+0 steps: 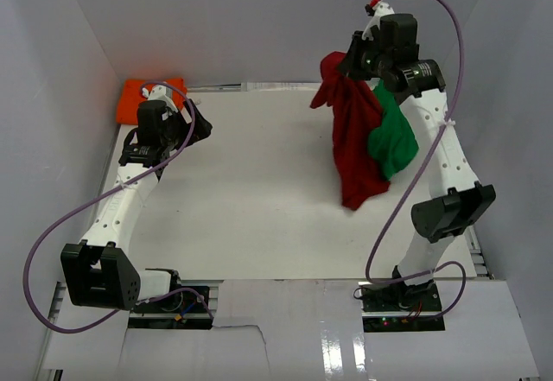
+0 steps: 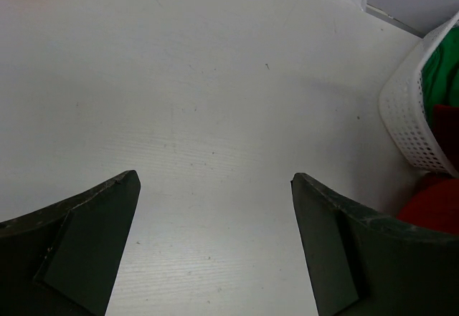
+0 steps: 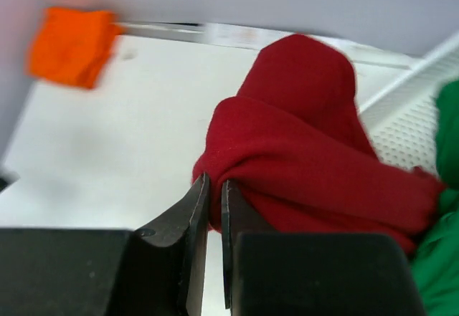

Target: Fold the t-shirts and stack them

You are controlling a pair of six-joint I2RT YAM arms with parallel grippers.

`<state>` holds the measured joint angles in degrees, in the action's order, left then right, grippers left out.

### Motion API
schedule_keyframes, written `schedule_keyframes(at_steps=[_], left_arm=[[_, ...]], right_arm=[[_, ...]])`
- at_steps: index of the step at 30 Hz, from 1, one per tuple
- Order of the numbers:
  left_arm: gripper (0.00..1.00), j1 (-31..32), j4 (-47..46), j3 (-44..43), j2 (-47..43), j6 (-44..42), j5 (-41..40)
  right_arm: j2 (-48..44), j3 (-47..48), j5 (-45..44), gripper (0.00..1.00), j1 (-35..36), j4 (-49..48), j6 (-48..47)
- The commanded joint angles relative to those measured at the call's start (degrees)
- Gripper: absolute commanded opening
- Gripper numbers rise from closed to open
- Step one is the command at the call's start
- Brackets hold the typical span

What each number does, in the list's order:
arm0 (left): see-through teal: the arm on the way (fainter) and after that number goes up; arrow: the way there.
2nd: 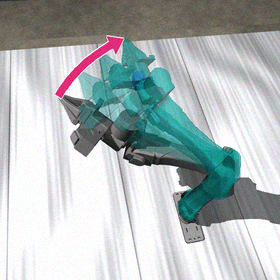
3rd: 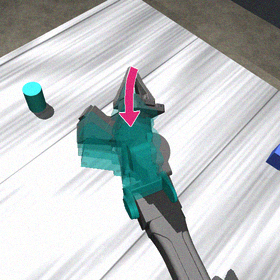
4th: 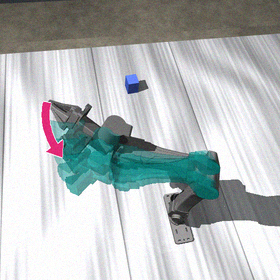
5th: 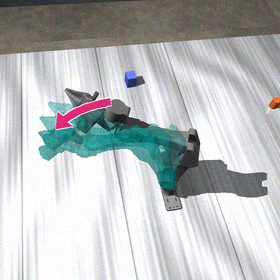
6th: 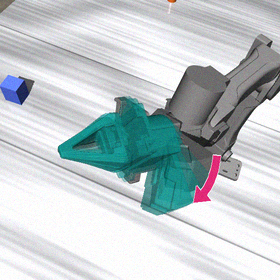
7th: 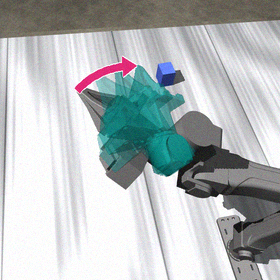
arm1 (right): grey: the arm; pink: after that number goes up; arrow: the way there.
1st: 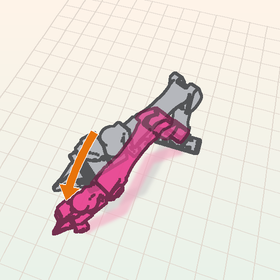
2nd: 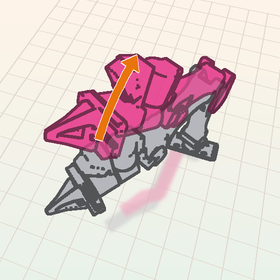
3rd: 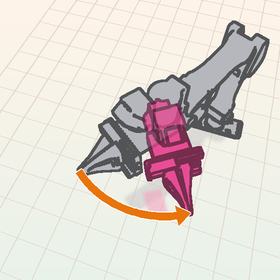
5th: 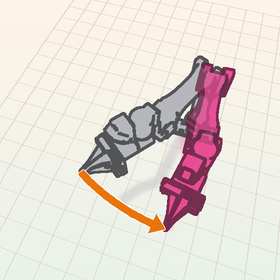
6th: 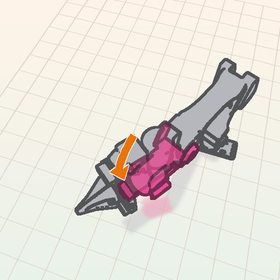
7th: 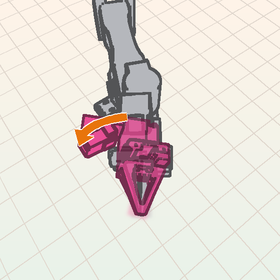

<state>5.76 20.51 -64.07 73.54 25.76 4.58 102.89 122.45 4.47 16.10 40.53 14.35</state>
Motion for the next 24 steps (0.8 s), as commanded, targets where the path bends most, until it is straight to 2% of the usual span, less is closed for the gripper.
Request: schedule_keyframes(at_steps=[1,3,6,7,9,11,12,15,19,22,24], left_arm=[[0.98,0.04,-0.74,-0.09,-1.47,-0.36,0.17],[0.98,0.13,-0.74,-0.09,-1.56,-0.36,-0.01],[0.98,0.13,-0.74,0.00,-1.64,-0.27,0.08],[0.98,0.13,-0.74,0.00,-1.56,-0.27,0.17],[0.98,0.22,-0.65,0.00,-1.47,-0.27,0.34],[0.98,0.30,-0.65,0.00,-1.29,-0.18,0.26],[0.98,0.39,-0.65,-0.09,-1.20,-0.27,0.25],[0.98,0.57,-0.74,-0.17,0.11,-0.27,0.60],[0.98,0.83,0.49,-1.66,4.76,0.34,1.48],[0.98,0.75,1.89,-4.03,10.12,1.40,3.24],[0.98,0.83,2.95,-5.70,13.47,2.01,3.94]], right_arm=[[-7.26,2.52,8.53,0.08,3.76,-2.30,-0.91],[-9.37,4.28,9.33,0.08,4.82,-0.99,-0.73],[-10.96,7.62,2.16,0.08,3.95,1.65,-0.81],[-11.13,7.97,2.38,0.08,3.07,2.09,-0.81],[-11.75,7.89,5.53,0.08,0.78,3.23,0.06],[-12.53,7.02,8.52,0.08,0.78,3.85,0.76],[-13.06,6.14,12.71,0.08,0.78,2.98,1.29],[-15.78,2.72,16.18,0.08,1.65,1.31,2.52],[-20.18,-0.02,17.50,0.08,2.09,0.43,3.32],[-22.56,0.24,22.06,0.08,2.36,0.51,4.98],[-22.38,0.59,26.09,0.08,5.59,0.95,5.60]])
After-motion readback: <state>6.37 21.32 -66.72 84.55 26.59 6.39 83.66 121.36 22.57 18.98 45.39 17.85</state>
